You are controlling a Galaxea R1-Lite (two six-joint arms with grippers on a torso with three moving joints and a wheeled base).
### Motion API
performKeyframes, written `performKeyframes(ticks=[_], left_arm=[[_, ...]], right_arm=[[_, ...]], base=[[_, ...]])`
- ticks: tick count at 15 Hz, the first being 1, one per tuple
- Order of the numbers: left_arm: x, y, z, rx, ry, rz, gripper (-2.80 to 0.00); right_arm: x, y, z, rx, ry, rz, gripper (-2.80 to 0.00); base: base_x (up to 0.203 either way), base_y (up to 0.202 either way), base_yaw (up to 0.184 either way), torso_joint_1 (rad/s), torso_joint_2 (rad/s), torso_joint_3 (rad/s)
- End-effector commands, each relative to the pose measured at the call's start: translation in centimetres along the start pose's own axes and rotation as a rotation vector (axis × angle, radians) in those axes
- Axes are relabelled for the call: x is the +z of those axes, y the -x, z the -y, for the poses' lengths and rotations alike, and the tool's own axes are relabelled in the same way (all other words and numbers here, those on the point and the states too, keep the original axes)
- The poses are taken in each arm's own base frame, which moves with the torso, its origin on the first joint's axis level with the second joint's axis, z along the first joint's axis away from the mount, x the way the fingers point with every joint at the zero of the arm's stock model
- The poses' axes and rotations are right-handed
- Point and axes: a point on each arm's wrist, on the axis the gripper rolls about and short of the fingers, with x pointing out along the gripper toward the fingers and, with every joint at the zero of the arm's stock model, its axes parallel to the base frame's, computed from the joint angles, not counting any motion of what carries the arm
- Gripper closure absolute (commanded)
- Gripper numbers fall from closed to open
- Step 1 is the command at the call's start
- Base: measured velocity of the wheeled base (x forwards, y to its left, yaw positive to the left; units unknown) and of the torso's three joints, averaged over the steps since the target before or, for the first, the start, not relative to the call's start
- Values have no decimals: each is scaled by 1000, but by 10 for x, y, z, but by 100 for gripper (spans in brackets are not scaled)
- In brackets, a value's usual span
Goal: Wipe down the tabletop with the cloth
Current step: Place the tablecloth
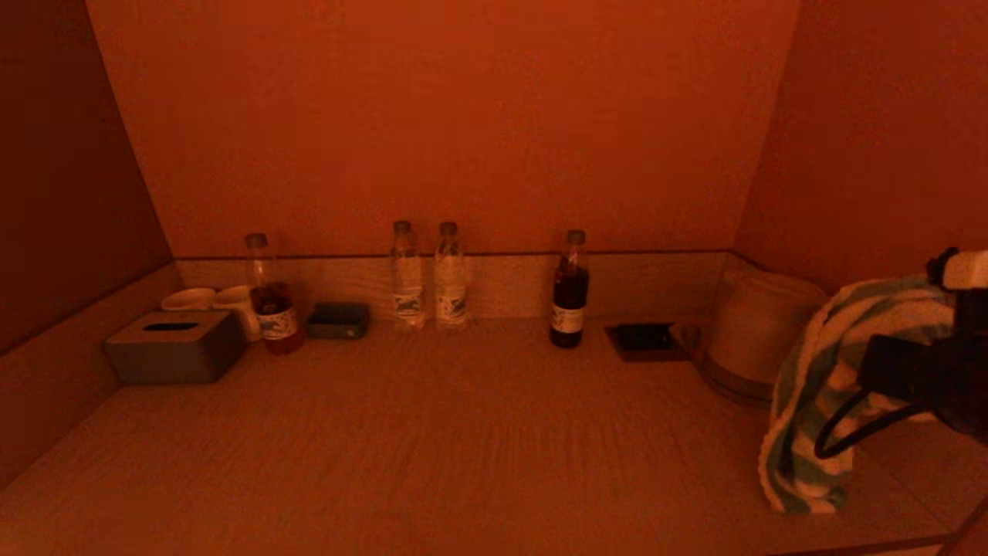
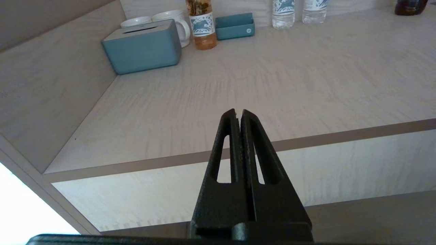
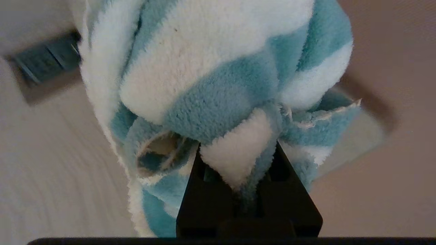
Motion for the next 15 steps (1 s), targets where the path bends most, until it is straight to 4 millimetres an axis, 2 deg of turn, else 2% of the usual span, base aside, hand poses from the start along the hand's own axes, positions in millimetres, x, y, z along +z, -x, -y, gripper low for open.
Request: performKeyframes(ticks=[1,7,9,15], left_arm=[[0,0,0,0,-1,0,0],[0,0,0,0,-1,0,0],[0,0,0,0,-1,0,0],[0,0,0,0,-1,0,0]], right_arm=[[-17,-23,-11,-12,50,-83,0],[-24,-27,-13,-13,68,-111,0],[-46,-36,-14,-30,116,-196,0],[-51,-42,-17,-33,125,-219,0]], base=[[0,0,0,0,0,0],[0,0,0,0,0,0],[0,0,0,0,0,0],[0,0,0,0,0,0]])
